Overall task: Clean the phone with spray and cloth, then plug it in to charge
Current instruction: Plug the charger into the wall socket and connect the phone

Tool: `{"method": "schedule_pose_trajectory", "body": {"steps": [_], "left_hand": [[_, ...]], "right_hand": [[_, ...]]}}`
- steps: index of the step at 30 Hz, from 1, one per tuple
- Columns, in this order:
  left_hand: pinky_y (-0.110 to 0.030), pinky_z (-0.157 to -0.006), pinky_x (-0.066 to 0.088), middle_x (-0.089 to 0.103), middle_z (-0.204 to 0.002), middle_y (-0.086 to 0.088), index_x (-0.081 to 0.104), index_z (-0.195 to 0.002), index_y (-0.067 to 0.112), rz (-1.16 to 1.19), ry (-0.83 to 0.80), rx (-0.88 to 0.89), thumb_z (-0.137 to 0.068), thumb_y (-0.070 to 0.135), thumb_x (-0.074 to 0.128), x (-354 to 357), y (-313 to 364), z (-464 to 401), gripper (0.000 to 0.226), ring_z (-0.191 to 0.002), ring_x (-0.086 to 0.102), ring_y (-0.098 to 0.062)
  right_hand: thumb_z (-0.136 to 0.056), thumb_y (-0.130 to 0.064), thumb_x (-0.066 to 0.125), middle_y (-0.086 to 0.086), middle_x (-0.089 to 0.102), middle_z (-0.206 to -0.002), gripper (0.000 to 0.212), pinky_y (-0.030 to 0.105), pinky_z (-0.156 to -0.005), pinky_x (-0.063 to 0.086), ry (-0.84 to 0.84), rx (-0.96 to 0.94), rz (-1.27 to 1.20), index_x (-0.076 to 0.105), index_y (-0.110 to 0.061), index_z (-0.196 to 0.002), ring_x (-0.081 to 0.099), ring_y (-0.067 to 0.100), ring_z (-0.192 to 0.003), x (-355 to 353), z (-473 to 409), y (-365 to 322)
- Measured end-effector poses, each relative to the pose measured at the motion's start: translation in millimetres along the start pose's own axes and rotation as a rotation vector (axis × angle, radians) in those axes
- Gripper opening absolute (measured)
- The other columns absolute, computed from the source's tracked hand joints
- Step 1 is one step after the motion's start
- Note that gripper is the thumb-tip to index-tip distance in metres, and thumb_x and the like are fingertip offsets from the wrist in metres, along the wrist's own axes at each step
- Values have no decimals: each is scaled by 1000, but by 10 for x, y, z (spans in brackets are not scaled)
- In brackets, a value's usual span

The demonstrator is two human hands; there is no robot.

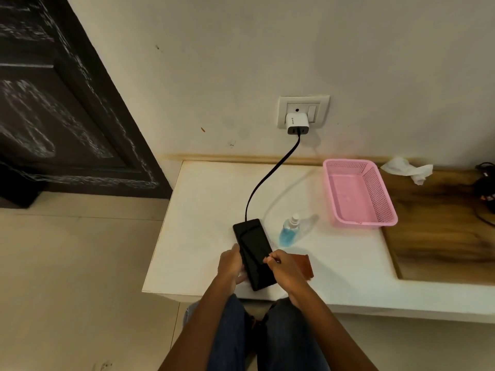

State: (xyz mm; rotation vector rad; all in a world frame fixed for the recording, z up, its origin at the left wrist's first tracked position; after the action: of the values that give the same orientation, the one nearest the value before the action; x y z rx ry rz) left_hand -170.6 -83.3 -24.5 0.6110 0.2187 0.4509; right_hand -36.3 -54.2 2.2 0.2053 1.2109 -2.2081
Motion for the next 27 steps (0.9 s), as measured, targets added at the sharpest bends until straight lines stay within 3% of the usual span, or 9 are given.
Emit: {"method": "schedule_pose_trajectory", "body": {"steps": [3, 7, 9, 12, 17, 21, 24, 27], "left_hand": [[-39, -76, 52, 58, -96, -17, 53, -78, 12, 7, 57, 27, -103, 34, 26, -4, -23, -70, 42, -82, 58, -27], [-40, -92, 51, 60, -108, -13, 55, -119, 9, 38, 70, 49, -101, 46, 22, 50, -66, -88, 53, -99, 59, -30], [-41, -89, 51, 63, -112, -14, 54, -124, 11, 198, -25, -25, -99, 53, 22, 105, -120, -104, 59, -100, 61, -30], [-44, -85, 50, 65, -114, -15, 59, -113, 15, 440, -228, -111, -92, 67, 22, 183, -139, -101, 68, -101, 62, -32], [-49, -90, 50, 68, -114, -16, 59, -125, 12, 807, -495, -56, -93, 64, 19, 158, 208, -176, 73, -102, 65, -32], [-50, -73, 57, 59, -125, -20, 54, -131, 13, 983, -510, 39, -93, 63, 25, 159, 582, -274, 69, -107, 61, -32], [-52, -74, 56, 60, -124, -20, 54, -131, 13, 1081, -516, 96, -93, 62, 29, 189, 743, -363, 67, -105, 62, -33], [-51, -84, 54, 64, -119, -18, 58, -128, 13, 1108, -548, 93, -92, 63, 30, 200, 744, -477, 68, -103, 64, -32]], "right_hand": [[-97, -18, 43, 5, 59, -102, 18, 18, -67, 41, -8, 25, -46, 57, -9, -105, 51, 9, -82, -22, -27, 47], [-97, -18, 43, 1, 60, -98, 13, 18, -71, 42, -19, -11, -134, 56, -13, -96, 52, 6, -80, 14, -10, 27], [-97, -19, 43, -3, 59, -96, 13, 14, -66, 40, -17, -49, -134, 55, -14, -97, 51, 3, -80, 23, 8, -32], [-98, -20, 41, -8, 57, -91, 13, 10, -65, 39, -8, -98, -141, 53, -15, -96, 52, 2, -82, -9, 21, -153], [-97, -22, 45, -1, 60, -102, 13, 23, -82, 42, -10, -148, -332, 57, -18, -94, 55, 12, -98, -39, 33, -485], [-92, -23, 53, -4, 56, -96, 11, 30, -82, 47, 303, -236, -423, 63, -23, -85, 53, 17, -93, -232, 11, -727], [-90, -29, 55, -4, 61, -80, 12, 9, -63, 44, 407, -351, -432, 62, -22, -83, 56, 5, -74, -226, 29, -864], [-81, -38, 59, -6, 61, -62, 22, 8, -55, 46, 417, -435, -456, 62, -16, -81, 58, 1, -58, -53, 25, -904]]}}
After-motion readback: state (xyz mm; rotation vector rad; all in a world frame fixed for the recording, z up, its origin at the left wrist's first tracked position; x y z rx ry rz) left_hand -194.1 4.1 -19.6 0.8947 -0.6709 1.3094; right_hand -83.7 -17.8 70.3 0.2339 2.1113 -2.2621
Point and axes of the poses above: each hand's wrist, its own z-axis away from the middle knuckle, its own x-axis out of the palm, y = z × x, the point moved 6 cm from there along -z, towards the middle knuckle
